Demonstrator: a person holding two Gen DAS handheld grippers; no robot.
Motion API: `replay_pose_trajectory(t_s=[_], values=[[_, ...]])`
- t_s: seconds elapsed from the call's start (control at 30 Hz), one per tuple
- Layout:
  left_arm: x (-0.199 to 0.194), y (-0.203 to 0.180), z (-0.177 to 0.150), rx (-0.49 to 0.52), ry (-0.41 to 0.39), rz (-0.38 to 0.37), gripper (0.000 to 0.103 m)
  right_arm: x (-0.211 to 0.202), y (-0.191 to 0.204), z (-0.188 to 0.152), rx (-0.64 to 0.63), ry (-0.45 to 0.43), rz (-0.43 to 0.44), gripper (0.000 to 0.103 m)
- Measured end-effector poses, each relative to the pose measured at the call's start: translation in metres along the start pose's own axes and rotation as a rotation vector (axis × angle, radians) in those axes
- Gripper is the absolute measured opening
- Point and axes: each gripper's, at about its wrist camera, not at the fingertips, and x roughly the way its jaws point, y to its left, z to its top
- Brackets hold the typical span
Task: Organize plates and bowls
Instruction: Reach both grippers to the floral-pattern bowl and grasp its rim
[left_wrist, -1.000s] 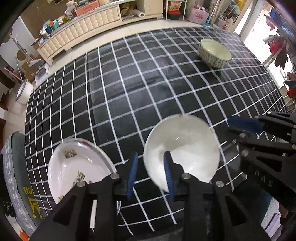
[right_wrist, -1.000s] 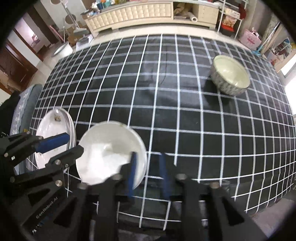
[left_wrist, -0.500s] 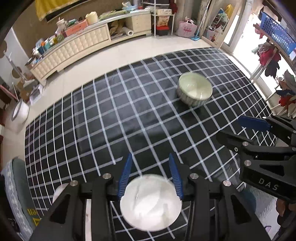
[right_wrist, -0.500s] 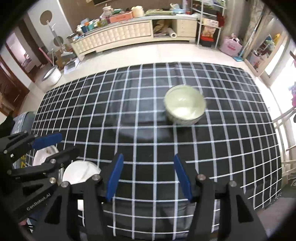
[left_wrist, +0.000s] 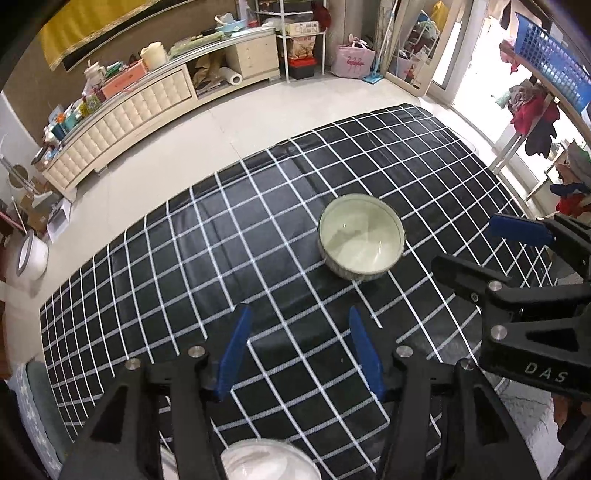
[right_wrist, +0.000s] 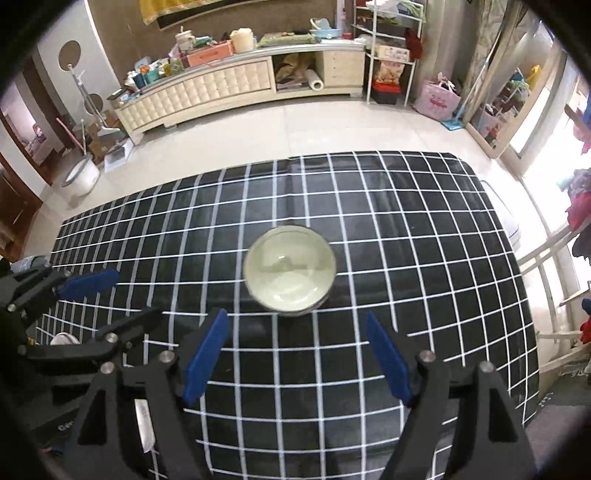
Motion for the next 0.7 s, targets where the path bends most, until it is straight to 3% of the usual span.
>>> replay_pose_trajectory(t_s=[0.37, 0.7], values=[[0.063, 0.000, 0.039, -0.004, 0.038, -0.011, 0.053, 0.067, -0.034, 0.015, 0.049, 0.089, -0.017, 0.082], [0.122, -0.004, 0.053, 0.027, 0.130, -0.012, 0.053, 0.101, -0.040, 0.017, 0.093, 0.136, 0.001, 0.082]])
